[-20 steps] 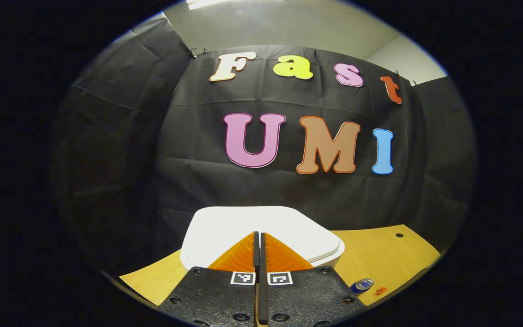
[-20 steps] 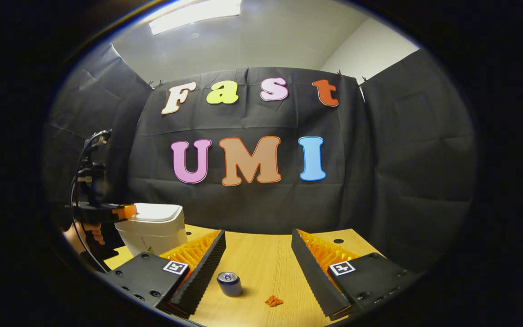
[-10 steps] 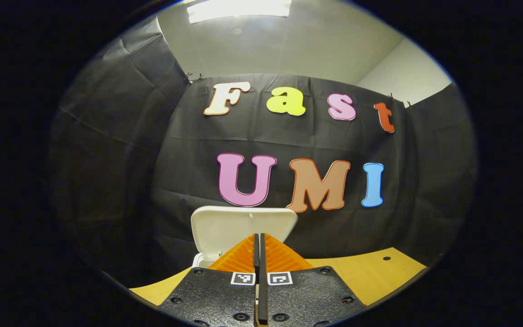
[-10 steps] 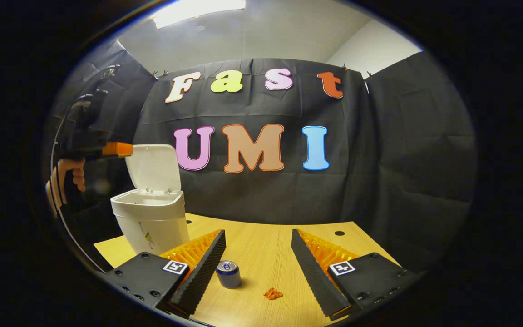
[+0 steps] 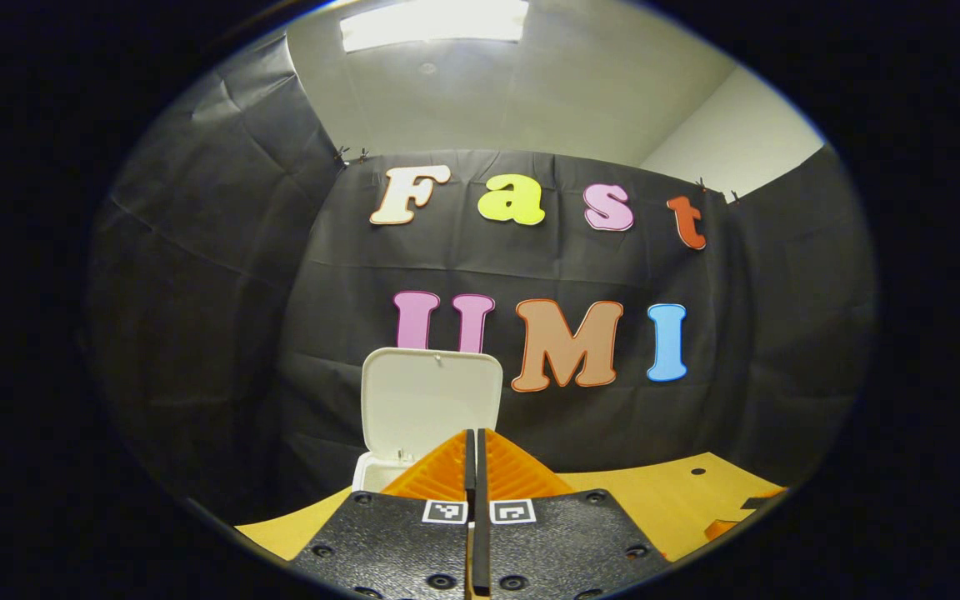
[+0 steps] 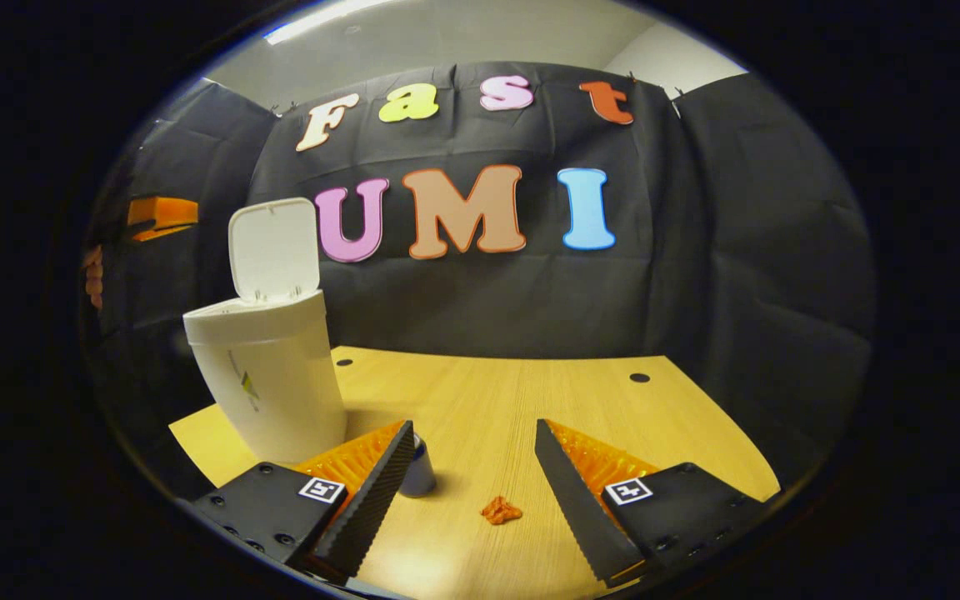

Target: Press the lid of the desktop garbage bin to open it, pick up the crumpled paper on the desktop and throw it into the bin, then pick up the pop can on the desktop and drop it into the bin, and finally close the garbage bin lid.

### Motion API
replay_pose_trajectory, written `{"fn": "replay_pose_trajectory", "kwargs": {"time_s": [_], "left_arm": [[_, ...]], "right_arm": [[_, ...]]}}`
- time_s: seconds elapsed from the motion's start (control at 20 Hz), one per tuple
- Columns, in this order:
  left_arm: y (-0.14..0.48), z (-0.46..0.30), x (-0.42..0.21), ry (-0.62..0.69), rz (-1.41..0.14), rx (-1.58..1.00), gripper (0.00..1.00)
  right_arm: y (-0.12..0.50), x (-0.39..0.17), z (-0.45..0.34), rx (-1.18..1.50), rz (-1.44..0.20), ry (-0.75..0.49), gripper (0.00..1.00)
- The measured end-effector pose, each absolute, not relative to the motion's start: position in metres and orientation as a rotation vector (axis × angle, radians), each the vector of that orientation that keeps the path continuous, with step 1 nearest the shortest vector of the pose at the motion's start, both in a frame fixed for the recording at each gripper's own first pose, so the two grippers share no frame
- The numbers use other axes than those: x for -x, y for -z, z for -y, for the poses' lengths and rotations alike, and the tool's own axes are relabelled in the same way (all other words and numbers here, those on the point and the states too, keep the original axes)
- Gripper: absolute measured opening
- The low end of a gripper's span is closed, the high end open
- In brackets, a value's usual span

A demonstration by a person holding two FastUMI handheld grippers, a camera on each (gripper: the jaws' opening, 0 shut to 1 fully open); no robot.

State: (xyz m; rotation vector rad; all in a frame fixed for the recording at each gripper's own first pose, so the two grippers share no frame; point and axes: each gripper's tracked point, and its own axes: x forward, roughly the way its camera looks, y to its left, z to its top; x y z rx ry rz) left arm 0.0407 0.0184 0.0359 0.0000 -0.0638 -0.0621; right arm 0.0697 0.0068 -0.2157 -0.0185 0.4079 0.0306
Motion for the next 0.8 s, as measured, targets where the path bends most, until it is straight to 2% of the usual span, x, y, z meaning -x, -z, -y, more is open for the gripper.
{"fn": "replay_pose_trajectory", "kwargs": {"time_s": [0.05,0.3,0.45,0.5,0.6,0.75,0.8], "left_arm": [[-0.03,-0.017,-0.036,0.063,0.053,0.002,0.0],[-0.023,-0.018,-0.025,0.026,0.046,-0.034,0.01],[-0.02,-0.024,-0.02,-0.014,0.048,-0.053,0.23],[-0.018,-0.024,-0.017,-0.021,0.047,-0.052,0.23],[-0.022,-0.029,-0.012,-0.049,0.061,-0.057,0.42],[-0.029,-0.043,0.001,-0.119,0.1,-0.077,0.85],[-0.034,-0.048,0.004,-0.141,0.119,-0.084,0.89]], "right_arm": [[0.228,-0.074,-0.006,0.018,-0.431,-0.043,1.0],[0.295,-0.087,0.0,-0.012,-0.602,-0.1,0.98],[0.323,-0.101,0.007,-0.017,-0.678,-0.11,1.0],[0.333,-0.105,0.007,-0.017,-0.7,-0.119,0.98],[0.35,-0.107,0.011,-0.012,-0.762,-0.135,0.97],[0.374,-0.106,0.014,-0.008,-0.852,-0.163,0.99],[0.379,-0.106,0.016,-0.005,-0.869,-0.168,0.98]]}}
